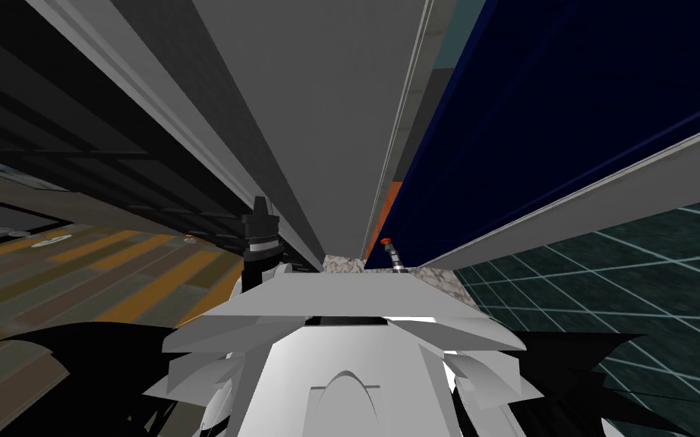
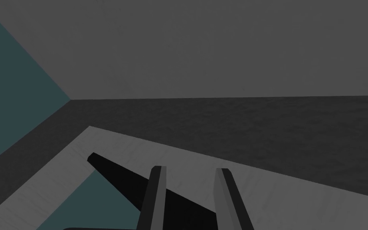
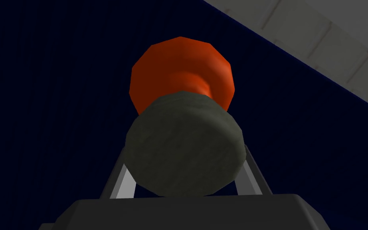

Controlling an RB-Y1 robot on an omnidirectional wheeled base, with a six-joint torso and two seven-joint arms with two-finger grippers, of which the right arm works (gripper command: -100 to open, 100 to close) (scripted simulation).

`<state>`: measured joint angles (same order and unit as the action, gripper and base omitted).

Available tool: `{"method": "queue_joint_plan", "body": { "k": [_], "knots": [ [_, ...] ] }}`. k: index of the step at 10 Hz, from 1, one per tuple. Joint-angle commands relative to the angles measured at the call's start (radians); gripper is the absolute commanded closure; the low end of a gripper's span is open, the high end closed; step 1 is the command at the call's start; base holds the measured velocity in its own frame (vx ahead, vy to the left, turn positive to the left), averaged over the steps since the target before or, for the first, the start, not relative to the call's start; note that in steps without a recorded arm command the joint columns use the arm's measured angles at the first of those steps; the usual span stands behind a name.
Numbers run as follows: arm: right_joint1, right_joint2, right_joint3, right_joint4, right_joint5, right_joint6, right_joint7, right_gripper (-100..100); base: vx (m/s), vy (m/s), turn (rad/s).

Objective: Pull the door open

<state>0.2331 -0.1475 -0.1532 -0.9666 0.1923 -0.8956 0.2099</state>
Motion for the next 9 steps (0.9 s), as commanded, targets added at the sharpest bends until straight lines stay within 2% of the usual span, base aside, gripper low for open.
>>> {"method": "queue_joint_plan", "body": {
  "k": [1,3,4,7,8,9],
  "knots": [
    [-0.008,0.005,0.015,0.013,-0.007,-0.006,-0.028,100,-0.043,-0.012,0.038],
    [-0.023,-0.006,0.027,0.031,-0.050,-0.003,-0.093,100,-0.067,-0.018,0.096],
    [-0.023,-0.006,0.027,0.031,-0.050,-0.003,-0.111,100,-0.062,-0.010,0.070],
    [-0.039,-0.016,0.039,0.048,-0.094,0.000,-0.187,100,-0.053,-0.009,0.056],
    [-0.039,-0.016,0.039,0.048,-0.094,0.000,-0.194,100,-0.042,-0.012,0.047],
    [-0.046,-0.022,0.046,0.057,-0.116,0.001,-0.231,100,-0.044,-0.011,0.084]
  ]
}}
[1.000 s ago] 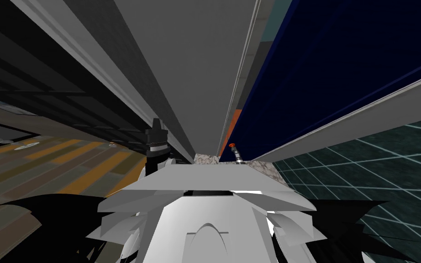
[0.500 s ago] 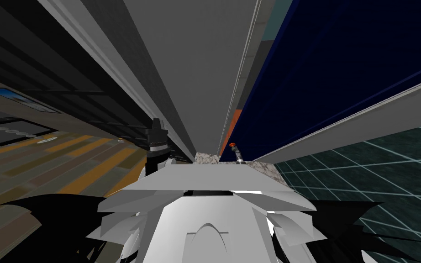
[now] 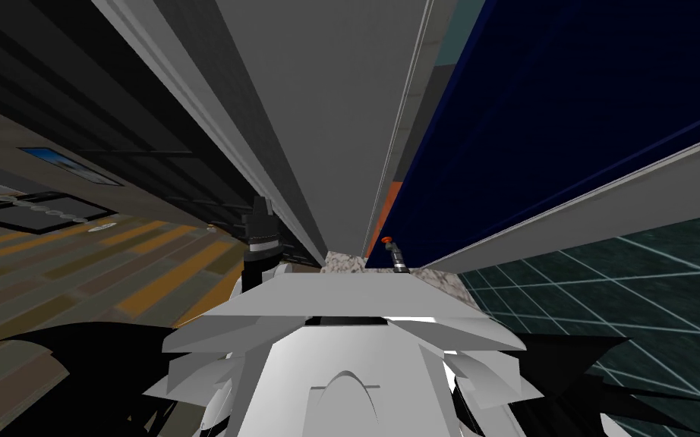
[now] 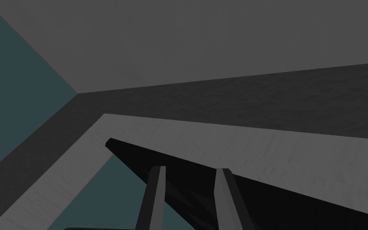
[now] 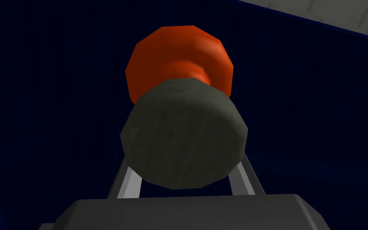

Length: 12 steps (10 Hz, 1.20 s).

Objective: Pull the door open

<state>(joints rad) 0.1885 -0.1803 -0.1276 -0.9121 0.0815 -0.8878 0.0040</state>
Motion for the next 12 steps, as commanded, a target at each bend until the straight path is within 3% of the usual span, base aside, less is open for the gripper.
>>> {"method": "queue_joint_plan", "body": {
  "k": [1,12],
  "knots": [
    [-0.002,0.011,0.020,0.002,-0.005,-0.007,-0.030,100,-0.047,-0.007,0.058],
    [-0.049,-0.020,0.058,0.056,-0.139,0.002,-0.273,100,-0.045,-0.008,0.067]
  ]
}}
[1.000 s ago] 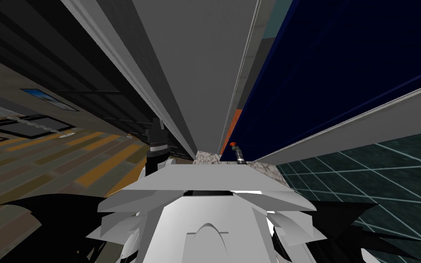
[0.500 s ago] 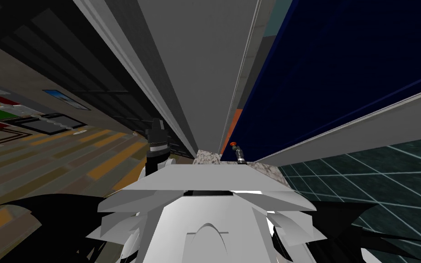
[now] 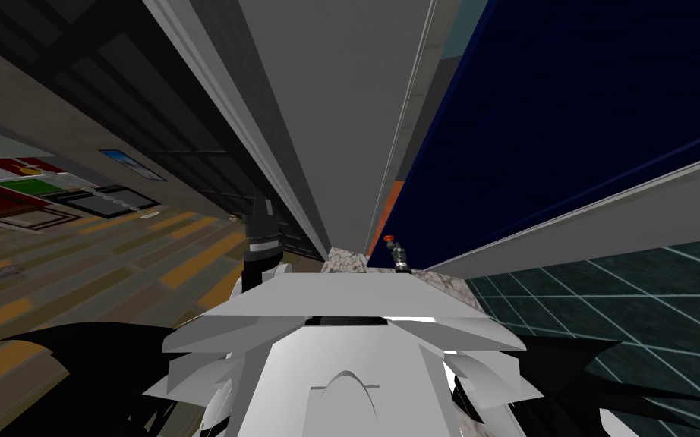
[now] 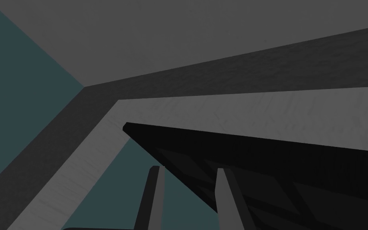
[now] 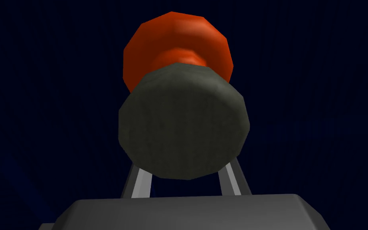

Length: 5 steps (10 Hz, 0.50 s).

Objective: Pull the door open

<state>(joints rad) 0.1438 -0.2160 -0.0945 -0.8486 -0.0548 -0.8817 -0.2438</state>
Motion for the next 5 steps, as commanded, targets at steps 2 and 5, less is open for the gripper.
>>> {"method": "queue_joint_plan", "body": {
  "k": [2,5],
  "knots": [
    [-0.012,0.011,0.032,0.001,-0.025,-0.003,-0.069,100,-0.036,-0.005,0.065],
    [-0.019,0.006,0.038,0.010,-0.047,-0.002,-0.116,100,-0.039,-0.005,0.060]
  ]
}}
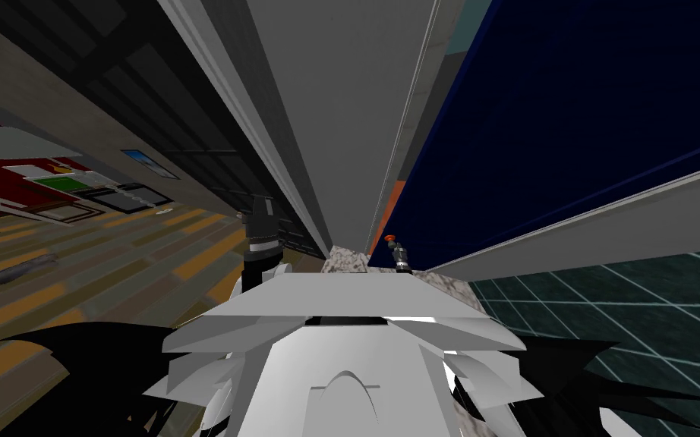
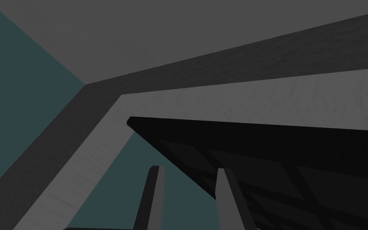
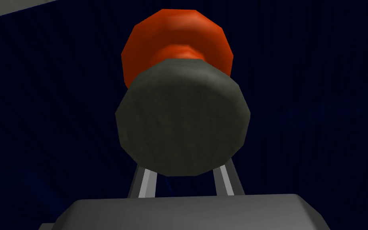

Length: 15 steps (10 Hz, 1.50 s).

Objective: Pull the door open

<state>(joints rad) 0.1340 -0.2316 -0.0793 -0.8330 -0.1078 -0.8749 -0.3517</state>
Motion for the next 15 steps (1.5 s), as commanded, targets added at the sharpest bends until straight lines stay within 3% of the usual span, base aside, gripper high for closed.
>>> {"method": "queue_joint_plan", "body": {
  "k": [1,2,3,5,6,9,11,15],
  "knots": [
    [-0.017,0.016,0.029,0.004,-0.016,-0.007,-0.050,100,-0.059,-0.005,0.090],
    [-0.017,0.016,0.029,0.004,-0.016,-0.007,-0.050,100,-0.038,-0.017,0.043],
    [-0.025,0.012,0.035,0.012,-0.038,-0.006,-0.090,100,-0.044,-0.019,0.080],
    [-0.025,0.012,0.035,0.012,-0.038,-0.006,-0.091,100,-0.016,-0.010,0.035],
    [-0.033,0.007,0.042,0.021,-0.060,-0.005,-0.133,100,-0.029,0.002,0.069],
    [-0.033,0.007,0.042,0.021,-0.060,-0.005,-0.133,100,-0.016,0.001,0.008],
    [-0.048,-0.002,0.054,0.038,-0.103,-0.002,-0.200,100,-0.052,-0.013,0.116],
    [-0.063,-0.011,0.066,0.055,-0.145,0.000,-0.299,100,-0.048,-0.013,0.073]
  ]
}}
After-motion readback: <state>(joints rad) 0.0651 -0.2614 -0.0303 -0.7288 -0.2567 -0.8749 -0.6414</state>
